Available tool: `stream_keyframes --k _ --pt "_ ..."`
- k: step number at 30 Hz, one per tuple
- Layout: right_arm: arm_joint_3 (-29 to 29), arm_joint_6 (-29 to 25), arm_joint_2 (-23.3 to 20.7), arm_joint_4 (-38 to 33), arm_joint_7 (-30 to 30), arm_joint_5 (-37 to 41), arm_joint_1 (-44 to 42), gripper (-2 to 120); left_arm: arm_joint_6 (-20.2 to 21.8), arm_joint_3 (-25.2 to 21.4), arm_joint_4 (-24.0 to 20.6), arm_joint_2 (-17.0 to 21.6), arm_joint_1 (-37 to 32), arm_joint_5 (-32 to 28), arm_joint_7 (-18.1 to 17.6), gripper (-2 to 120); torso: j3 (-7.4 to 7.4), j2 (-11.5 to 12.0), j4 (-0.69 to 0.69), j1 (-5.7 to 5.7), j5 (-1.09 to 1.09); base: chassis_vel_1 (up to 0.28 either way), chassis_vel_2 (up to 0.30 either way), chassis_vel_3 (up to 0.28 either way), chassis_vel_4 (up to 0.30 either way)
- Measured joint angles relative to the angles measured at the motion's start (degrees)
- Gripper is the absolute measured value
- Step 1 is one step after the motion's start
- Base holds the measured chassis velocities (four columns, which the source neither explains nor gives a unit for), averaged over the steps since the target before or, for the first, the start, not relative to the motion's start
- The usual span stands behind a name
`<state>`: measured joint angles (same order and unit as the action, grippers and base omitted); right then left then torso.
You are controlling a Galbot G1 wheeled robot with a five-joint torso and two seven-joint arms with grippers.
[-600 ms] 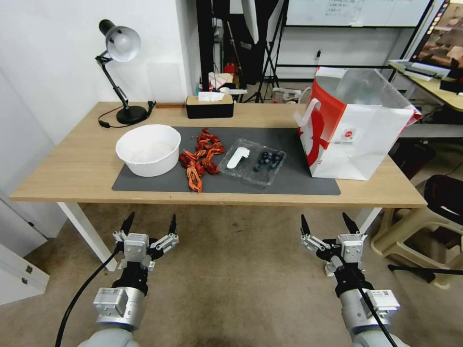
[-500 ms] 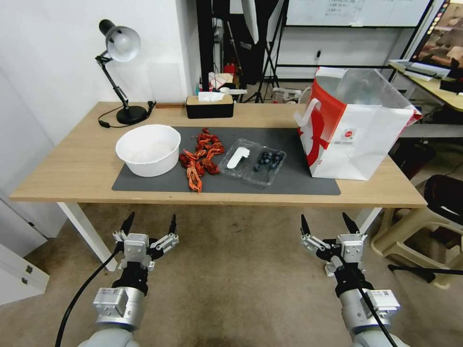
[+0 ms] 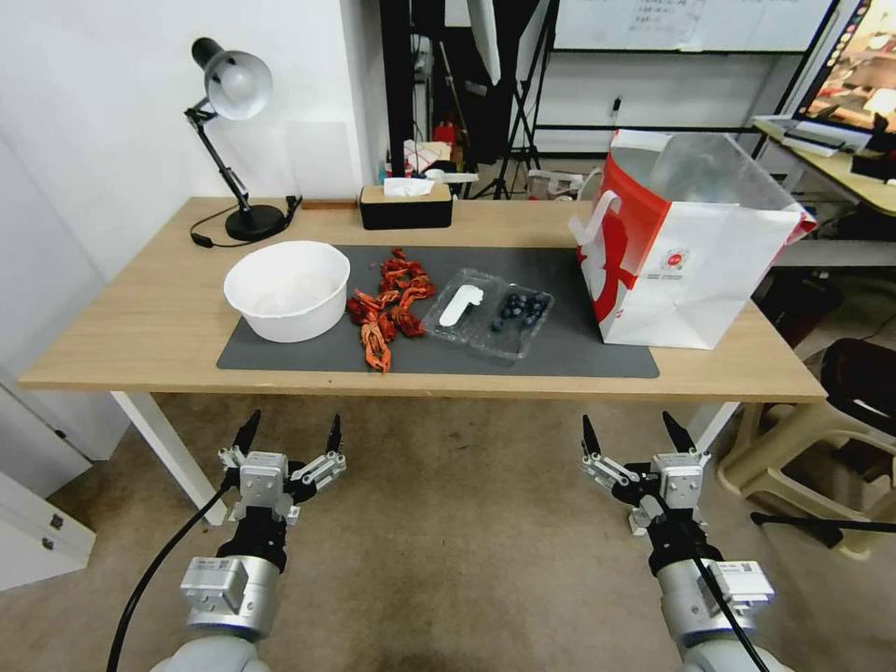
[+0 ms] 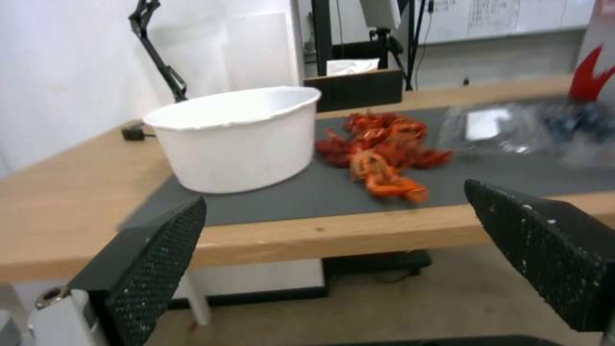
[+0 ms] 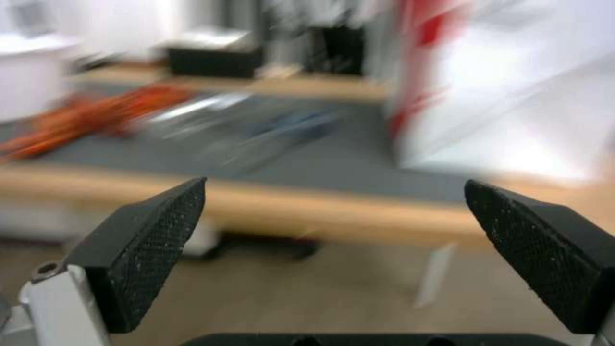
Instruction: Close the takeout container lid, then place the container into the takeout bag.
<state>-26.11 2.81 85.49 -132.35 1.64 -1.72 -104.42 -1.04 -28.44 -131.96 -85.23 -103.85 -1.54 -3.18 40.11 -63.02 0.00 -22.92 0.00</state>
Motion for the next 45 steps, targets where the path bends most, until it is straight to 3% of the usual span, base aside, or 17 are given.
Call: stream_keyframes --k 1,4,5,7,9,11,28,45 --pt "0.0 0.0 0.0 0.0 0.0 0.0 0.0 100 0.0 0.0 0.0 0.0 0.0 0.0 0.0 100 0.00 0.0 0.00 0.00 0.00 0.000 0.000 0.000 0.000" --pt "2.8 1.6 0.0 -0.5 1.1 -0.7 -0.4 100 -2.1 5.3 -0.5 1.2 -1.4 -2.7 -5.7 100 -0.01 0.0 0.00 0.00 0.02 0.000 0.000 0.000 0.000" --pt "2.8 1.6 0.0 -0.5 1.1 -0.7 -0.4 100 -2.1 5.3 -0.5 1.2 -1.4 -2.7 -5.7 100 -0.01 0.0 0.00 0.00 0.02 0.000 0.000 0.000 0.000" --pt "2.8 1.6 0.1 -0.8 1.2 -0.7 -0.1 100 -4.1 10.5 -1.1 2.5 -2.8 -5.4 -11.3 100 0.00 0.0 0.00 0.00 0.00 0.000 0.000 0.000 0.000" --pt "2.8 1.5 0.1 -1.1 1.3 -0.8 0.1 100 -5.8 13.6 -1.4 3.3 -3.7 -7.3 -14.7 100 0.00 0.0 0.00 0.00 0.00 0.000 0.000 0.000 0.000" --pt "2.7 1.5 0.2 -1.3 1.2 -0.8 0.1 100 -6.7 14.2 -1.5 3.5 -3.8 -8.0 -15.5 100 0.00 0.0 0.00 0.00 -0.01 0.000 0.000 0.000 0.000" --pt "1.9 0.3 -0.2 -0.8 0.9 -0.3 1.1 100 -8.6 13.3 -0.6 3.9 -3.2 -8.3 -14.1 100 0.00 0.0 0.00 0.00 0.01 0.000 0.000 0.000 0.000" --pt "1.3 5.0 -9.7 1.9 -2.3 7.9 12.7 100 -8.8 11.9 3.4 7.0 -0.4 -11.8 -7.1 100 0.00 0.0 0.00 0.00 0.00 0.000 0.000 0.000 0.000"
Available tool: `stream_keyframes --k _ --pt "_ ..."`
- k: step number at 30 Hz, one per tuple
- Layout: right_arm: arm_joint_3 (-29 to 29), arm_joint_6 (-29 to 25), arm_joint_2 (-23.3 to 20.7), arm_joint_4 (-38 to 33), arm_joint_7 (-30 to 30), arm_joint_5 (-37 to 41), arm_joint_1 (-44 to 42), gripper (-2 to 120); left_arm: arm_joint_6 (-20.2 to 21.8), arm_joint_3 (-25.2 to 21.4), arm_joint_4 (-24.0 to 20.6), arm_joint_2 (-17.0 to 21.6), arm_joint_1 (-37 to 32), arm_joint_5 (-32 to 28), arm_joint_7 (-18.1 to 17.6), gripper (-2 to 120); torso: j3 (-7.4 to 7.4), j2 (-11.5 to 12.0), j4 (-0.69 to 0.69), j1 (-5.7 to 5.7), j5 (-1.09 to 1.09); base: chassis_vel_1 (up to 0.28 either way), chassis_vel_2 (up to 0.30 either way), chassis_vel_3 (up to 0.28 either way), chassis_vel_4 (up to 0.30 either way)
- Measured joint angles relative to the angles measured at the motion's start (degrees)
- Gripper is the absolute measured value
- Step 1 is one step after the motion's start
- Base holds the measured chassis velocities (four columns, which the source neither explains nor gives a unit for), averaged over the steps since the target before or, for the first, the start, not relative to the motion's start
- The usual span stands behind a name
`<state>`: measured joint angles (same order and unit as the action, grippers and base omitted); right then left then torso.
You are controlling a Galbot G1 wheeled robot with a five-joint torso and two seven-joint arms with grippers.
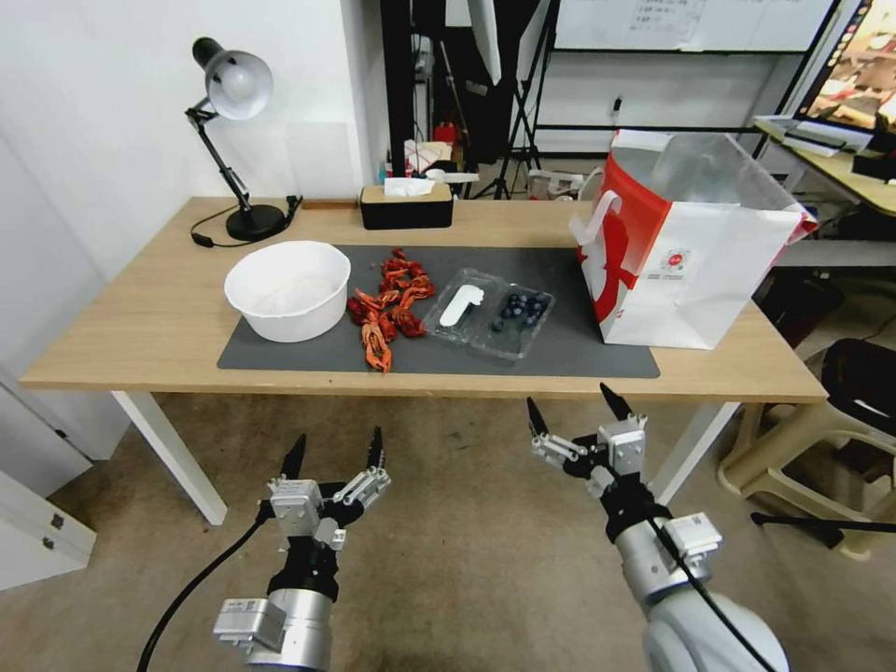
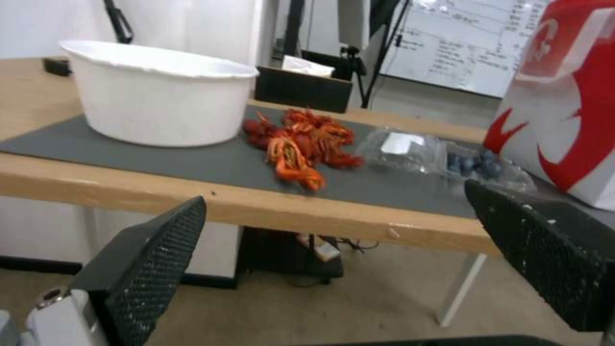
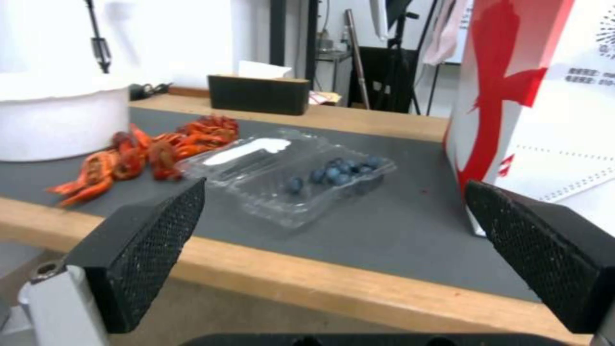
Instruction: Close the takeout container lid, then place the container into the takeout bag.
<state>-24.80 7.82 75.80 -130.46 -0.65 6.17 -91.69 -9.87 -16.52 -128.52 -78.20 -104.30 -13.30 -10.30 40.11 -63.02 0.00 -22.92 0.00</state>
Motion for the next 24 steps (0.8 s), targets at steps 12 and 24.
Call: stream_keyframes --k 12,24 --pt "4.3 8.1 -5.5 9.1 -9.5 5.8 14.3 100 -2.5 -0.8 2.3 0.9 0.9 -1.8 2.4 100 0.00 0.0 0.00 -0.01 0.00 0.000 0.000 0.000 0.000" --pt "11.9 21.1 -6.7 14.3 -21.3 15.1 28.6 100 -2.8 -1.4 2.9 0.2 0.9 -0.6 1.9 100 0.00 0.0 0.00 -0.01 0.01 0.000 0.000 0.000 0.000"
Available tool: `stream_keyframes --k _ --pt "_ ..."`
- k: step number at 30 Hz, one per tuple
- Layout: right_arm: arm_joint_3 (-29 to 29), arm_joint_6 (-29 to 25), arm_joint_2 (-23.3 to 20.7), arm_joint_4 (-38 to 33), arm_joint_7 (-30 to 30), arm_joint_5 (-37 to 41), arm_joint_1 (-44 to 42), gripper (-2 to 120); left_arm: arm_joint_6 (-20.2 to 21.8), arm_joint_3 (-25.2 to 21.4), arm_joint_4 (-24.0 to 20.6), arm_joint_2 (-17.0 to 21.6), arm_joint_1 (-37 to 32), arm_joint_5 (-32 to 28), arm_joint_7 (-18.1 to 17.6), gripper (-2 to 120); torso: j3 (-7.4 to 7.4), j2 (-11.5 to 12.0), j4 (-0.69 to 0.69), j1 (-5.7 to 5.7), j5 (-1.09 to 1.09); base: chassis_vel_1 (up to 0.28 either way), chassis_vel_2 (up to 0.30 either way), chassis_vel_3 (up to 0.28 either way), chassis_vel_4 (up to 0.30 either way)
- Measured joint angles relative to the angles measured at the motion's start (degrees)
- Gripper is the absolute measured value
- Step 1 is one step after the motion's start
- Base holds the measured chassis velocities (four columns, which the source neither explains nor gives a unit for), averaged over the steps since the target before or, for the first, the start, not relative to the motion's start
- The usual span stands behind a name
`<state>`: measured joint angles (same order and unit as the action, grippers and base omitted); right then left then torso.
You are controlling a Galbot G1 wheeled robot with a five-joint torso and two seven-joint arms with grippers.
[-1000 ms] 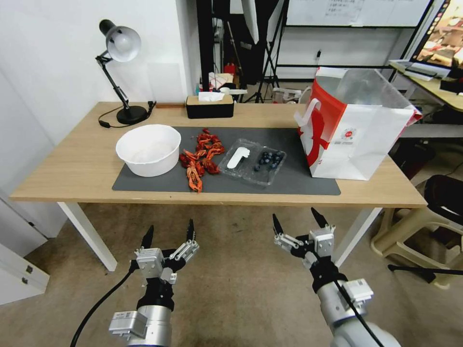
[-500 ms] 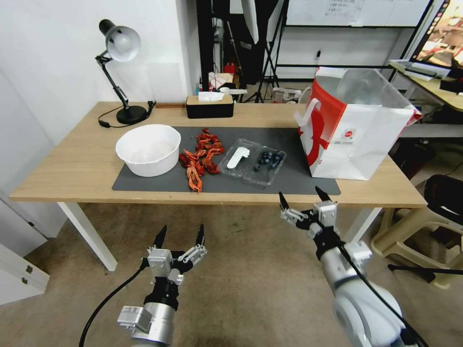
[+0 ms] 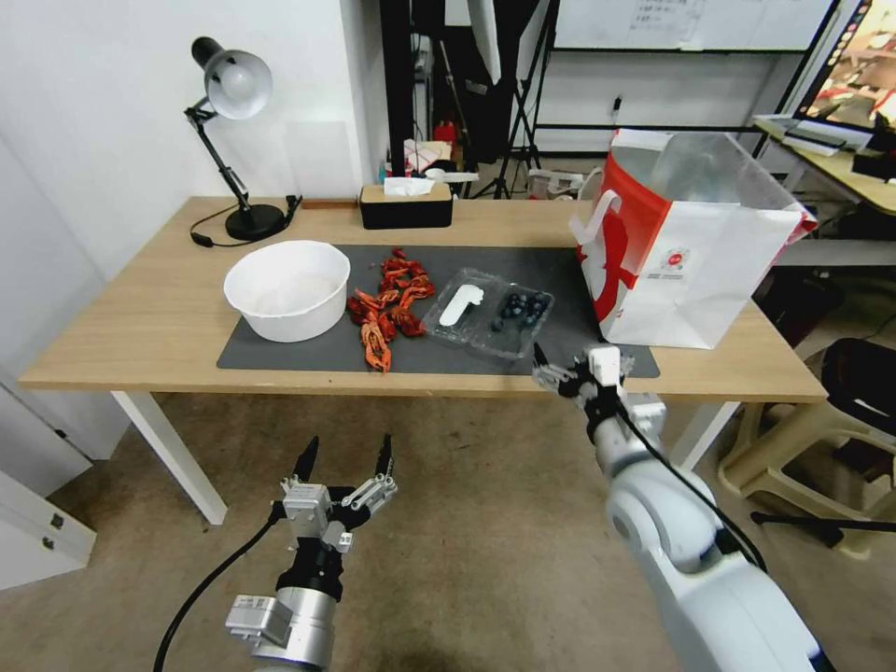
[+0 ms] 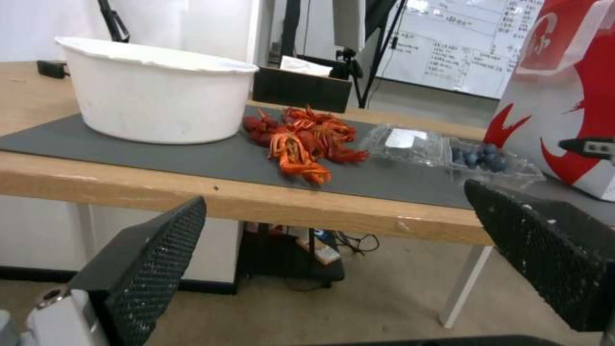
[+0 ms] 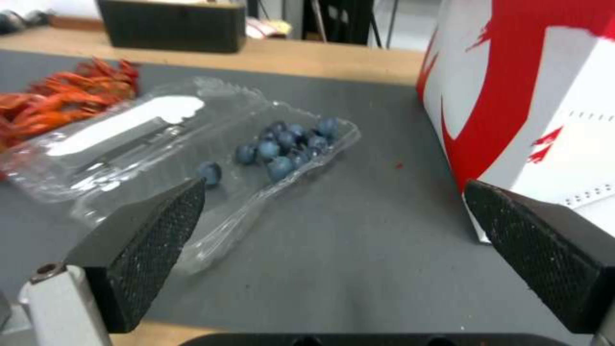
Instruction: Close the takeout container lid, then place the container into the takeout bag.
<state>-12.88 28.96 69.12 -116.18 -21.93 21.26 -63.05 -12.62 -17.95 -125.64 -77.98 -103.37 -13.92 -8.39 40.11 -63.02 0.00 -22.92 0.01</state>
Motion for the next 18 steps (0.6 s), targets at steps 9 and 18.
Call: stream_keyframes --k 9,18 --pt "6.3 11.1 1.0 3.4 -11.9 10.9 9.5 100 -0.6 -0.2 0.8 -0.4 0.2 -0.1 0.0 100 0.00 0.0 -0.01 0.00 0.01 0.000 0.000 0.000 0.000" --pt "8.3 13.4 0.8 5.6 -15.6 13.5 13.1 100 -0.9 -0.5 1.0 -0.5 0.1 -0.1 0.0 100 0.00 0.0 0.00 0.00 0.00 0.000 0.000 0.000 0.000"
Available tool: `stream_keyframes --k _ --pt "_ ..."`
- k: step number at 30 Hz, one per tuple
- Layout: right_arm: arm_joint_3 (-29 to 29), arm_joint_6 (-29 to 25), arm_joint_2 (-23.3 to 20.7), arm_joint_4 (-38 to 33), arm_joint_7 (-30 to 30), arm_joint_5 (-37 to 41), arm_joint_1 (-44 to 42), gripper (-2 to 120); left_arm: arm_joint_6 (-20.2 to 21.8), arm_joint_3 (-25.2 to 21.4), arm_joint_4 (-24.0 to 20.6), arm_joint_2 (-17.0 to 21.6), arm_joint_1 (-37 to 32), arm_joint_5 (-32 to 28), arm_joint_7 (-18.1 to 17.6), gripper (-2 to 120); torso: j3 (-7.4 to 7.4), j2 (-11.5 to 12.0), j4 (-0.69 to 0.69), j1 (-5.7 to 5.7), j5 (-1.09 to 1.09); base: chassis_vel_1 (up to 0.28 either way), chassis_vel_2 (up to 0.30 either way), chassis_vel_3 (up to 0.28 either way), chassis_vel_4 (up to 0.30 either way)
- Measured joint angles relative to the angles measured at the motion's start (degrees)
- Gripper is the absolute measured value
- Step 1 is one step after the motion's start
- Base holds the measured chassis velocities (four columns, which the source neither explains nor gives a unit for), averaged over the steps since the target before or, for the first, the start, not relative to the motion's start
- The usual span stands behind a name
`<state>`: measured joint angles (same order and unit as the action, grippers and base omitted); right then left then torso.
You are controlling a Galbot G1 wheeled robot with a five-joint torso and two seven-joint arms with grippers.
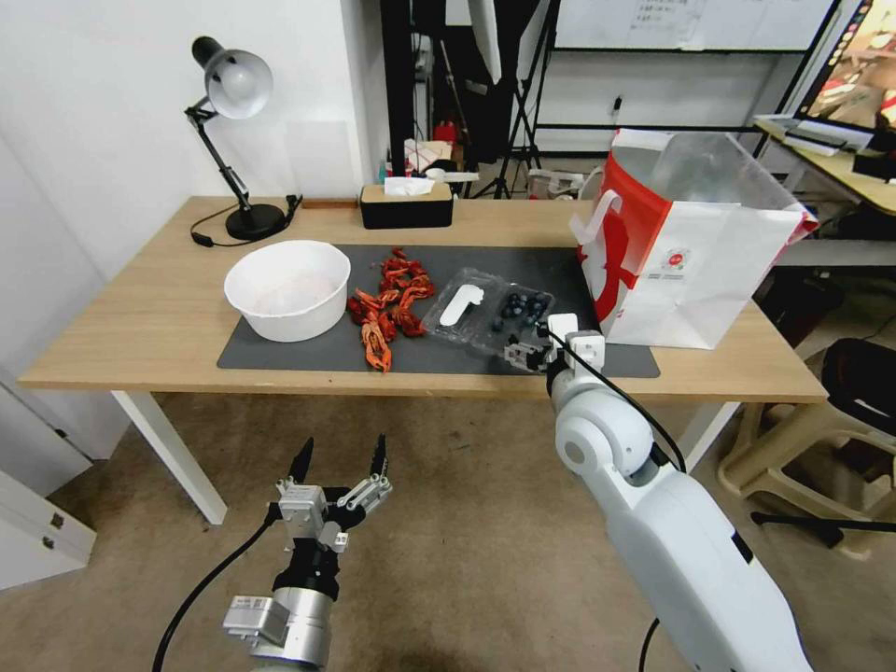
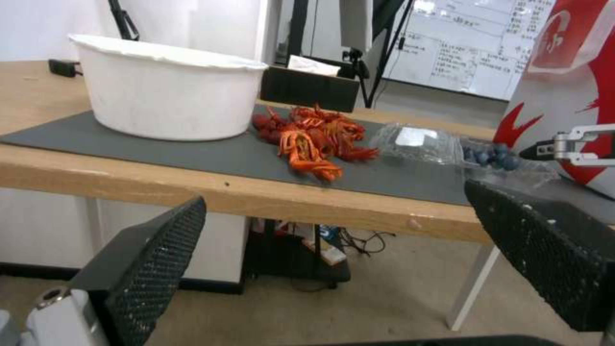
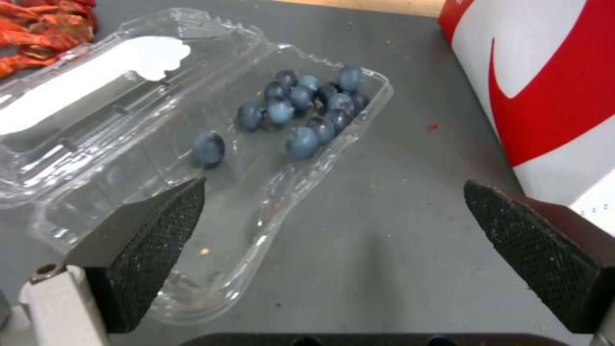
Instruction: Close the takeout container lid, then place the container into the takeout bag.
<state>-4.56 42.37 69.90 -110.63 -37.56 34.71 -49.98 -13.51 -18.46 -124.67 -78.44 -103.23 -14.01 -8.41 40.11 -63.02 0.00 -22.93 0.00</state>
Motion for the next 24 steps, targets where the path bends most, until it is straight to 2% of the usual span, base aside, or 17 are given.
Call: stream_keyframes --k 15,24 --pt "-0.7 -0.2 -1.4 1.1 0.0 3.8 0.2 100 0.0 0.3 0.4 -0.3 0.2 0.2 0.0 100 0.00 0.0 0.00 0.00 0.00 0.000 0.000 0.000 0.000" --pt "-0.8 -0.3 -1.2 1.5 -2.9 7.8 0.9 100 -0.2 0.5 0.9 -0.7 0.3 1.0 -1.2 100 0.00 0.0 0.00 0.00 0.00 0.000 0.000 0.000 0.000"
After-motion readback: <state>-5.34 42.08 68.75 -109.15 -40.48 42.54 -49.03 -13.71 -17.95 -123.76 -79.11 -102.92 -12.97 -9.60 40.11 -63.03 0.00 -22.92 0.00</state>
